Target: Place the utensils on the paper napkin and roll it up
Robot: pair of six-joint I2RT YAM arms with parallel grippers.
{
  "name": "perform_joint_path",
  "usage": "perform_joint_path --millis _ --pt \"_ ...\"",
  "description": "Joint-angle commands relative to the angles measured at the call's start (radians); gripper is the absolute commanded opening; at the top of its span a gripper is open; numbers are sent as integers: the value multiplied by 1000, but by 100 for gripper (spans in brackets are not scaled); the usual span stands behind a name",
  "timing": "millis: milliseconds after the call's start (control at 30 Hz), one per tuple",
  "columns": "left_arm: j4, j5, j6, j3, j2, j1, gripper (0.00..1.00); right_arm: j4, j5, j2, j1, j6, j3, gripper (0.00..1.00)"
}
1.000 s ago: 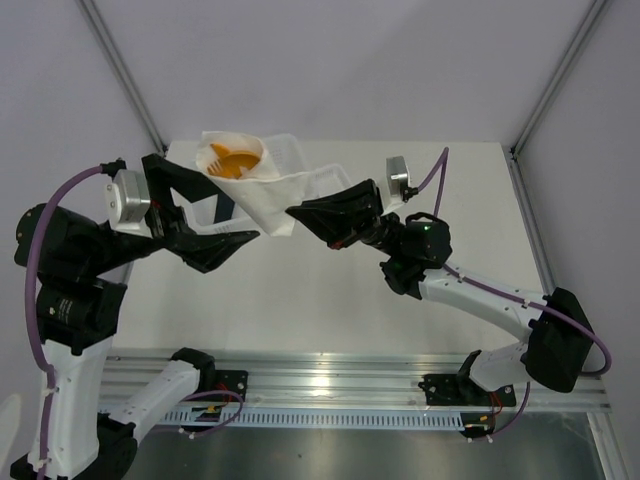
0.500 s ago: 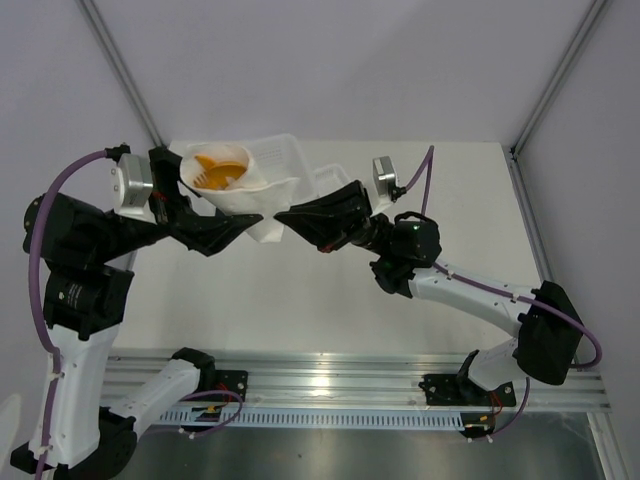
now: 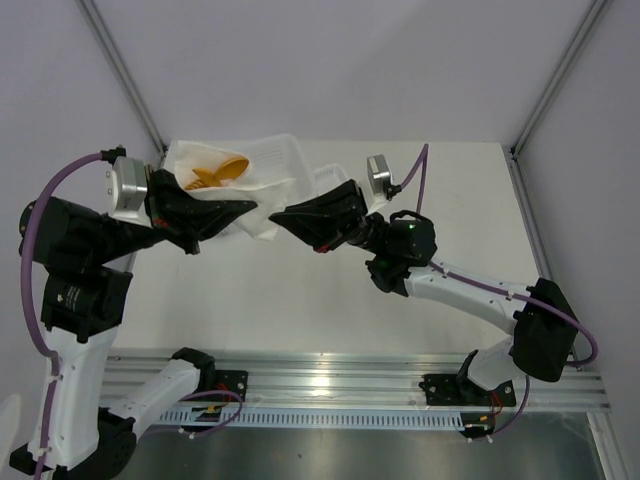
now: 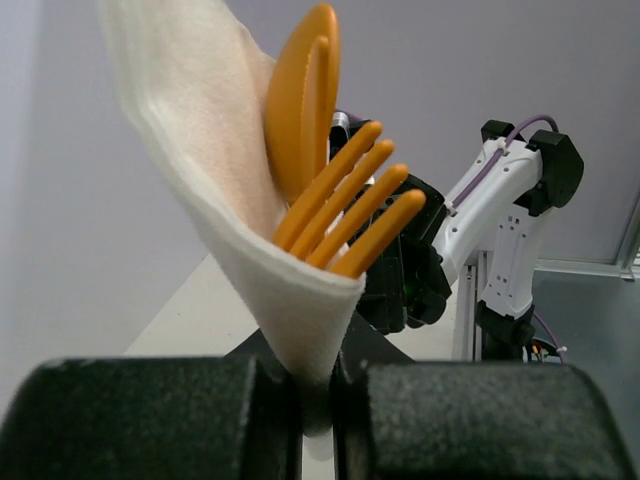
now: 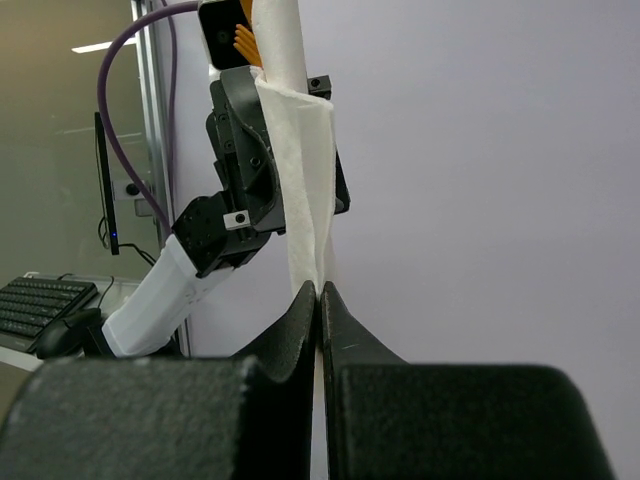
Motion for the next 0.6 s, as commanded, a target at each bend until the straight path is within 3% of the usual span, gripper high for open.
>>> perform_joint_path --millis 0,167,200,267,300,400,567 --pt "10 12 12 9 -11 -6 2 74 -36 8 10 10 39 0" --pt "-29 -11 45 6 -29 -6 1 55 -50 1 10 -5 22 2" --pt "-35 -17 53 0 -32 -6 1 31 -47 -5 10 -21 18 7" --pt "-67 -60 84 6 -43 -6 1 -39 -48 -24 8 -47 13 27" --pt "-78 -80 95 4 -48 -6 1 -73 -31 -37 10 -95 5 43" --pt "-133 -181 177 4 -61 -6 1 -266 74 -122 5 -264 -27 55" --pt "-188 -354 265 -17 -77 -6 1 -472 225 -264 11 -462 -67 59"
